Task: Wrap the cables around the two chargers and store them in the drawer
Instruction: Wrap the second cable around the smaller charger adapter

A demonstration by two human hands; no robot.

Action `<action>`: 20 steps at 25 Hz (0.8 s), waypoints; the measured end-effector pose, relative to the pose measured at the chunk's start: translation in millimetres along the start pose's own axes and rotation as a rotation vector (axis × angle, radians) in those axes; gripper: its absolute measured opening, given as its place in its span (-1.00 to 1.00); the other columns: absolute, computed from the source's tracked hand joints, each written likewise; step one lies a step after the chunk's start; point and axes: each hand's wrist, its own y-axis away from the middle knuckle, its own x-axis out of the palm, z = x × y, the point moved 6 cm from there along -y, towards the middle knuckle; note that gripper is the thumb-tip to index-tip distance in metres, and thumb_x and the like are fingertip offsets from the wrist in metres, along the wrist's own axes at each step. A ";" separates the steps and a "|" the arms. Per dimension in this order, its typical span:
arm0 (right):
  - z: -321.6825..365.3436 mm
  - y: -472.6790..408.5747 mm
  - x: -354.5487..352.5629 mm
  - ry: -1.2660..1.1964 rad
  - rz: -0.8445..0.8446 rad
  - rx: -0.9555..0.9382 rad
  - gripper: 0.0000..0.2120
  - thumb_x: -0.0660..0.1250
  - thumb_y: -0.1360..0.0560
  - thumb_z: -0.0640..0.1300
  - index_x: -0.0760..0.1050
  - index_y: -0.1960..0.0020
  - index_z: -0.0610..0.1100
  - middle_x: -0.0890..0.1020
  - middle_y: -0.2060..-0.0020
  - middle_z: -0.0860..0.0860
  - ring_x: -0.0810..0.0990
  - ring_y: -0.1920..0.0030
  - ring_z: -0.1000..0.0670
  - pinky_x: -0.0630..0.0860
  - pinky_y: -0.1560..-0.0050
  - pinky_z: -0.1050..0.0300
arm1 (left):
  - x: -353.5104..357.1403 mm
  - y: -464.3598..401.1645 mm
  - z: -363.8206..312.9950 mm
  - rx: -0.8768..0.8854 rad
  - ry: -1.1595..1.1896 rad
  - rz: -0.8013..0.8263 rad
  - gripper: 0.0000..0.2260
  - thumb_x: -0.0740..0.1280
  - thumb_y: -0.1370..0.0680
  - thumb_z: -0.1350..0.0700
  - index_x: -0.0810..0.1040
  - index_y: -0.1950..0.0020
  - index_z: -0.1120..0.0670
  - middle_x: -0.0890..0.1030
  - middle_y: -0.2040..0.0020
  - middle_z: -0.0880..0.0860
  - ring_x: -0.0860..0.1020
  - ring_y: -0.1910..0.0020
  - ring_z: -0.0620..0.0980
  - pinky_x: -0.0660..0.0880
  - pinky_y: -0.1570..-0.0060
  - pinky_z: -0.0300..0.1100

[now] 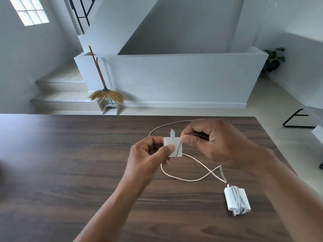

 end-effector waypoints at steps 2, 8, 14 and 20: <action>-3.8 -15.1 -1.9 -0.014 0.001 -0.027 -0.92 0.46 -0.57 -0.03 0.68 0.09 0.00 0.72 0.25 0.04 0.66 0.23 -0.01 0.62 0.14 -0.06 | 3.2 3.5 -5.1 0.002 -0.006 0.071 -0.80 0.53 -0.43 0.14 0.72 0.01 0.22 0.75 0.18 0.18 0.65 0.29 0.02 0.62 0.22 -0.12; -37.7 -23.8 16.8 -0.406 -0.094 -0.054 -0.89 0.42 -0.56 -0.16 0.70 0.08 -0.18 0.71 0.30 0.12 0.58 0.35 0.20 0.47 0.29 0.35 | 6.4 8.0 -7.9 -0.061 0.193 0.142 -0.74 0.54 -0.35 0.17 0.69 0.01 0.24 0.73 0.19 0.20 0.70 0.28 0.09 0.63 0.23 -0.10; -60.1 -7.9 61.4 -0.517 -0.097 0.037 -0.80 0.32 -0.65 -0.16 0.68 0.01 -0.24 0.59 0.42 0.07 0.47 0.41 0.22 0.38 0.31 0.35 | 8.3 8.5 -2.2 -0.081 0.239 0.088 -0.62 0.54 -0.28 0.05 0.68 0.04 0.28 0.66 0.22 0.18 0.56 0.29 0.04 0.55 0.24 -0.15; -52.1 25.3 80.7 -0.300 -0.037 0.033 -0.75 0.36 -0.65 -0.09 0.60 0.21 -0.05 0.43 0.42 0.04 0.34 0.38 0.15 0.31 0.35 0.20 | 5.0 3.1 -7.0 -0.048 0.274 -0.024 -0.81 0.56 -0.34 0.13 0.72 0.12 0.19 0.70 0.23 0.15 0.59 0.30 0.06 0.59 0.27 -0.19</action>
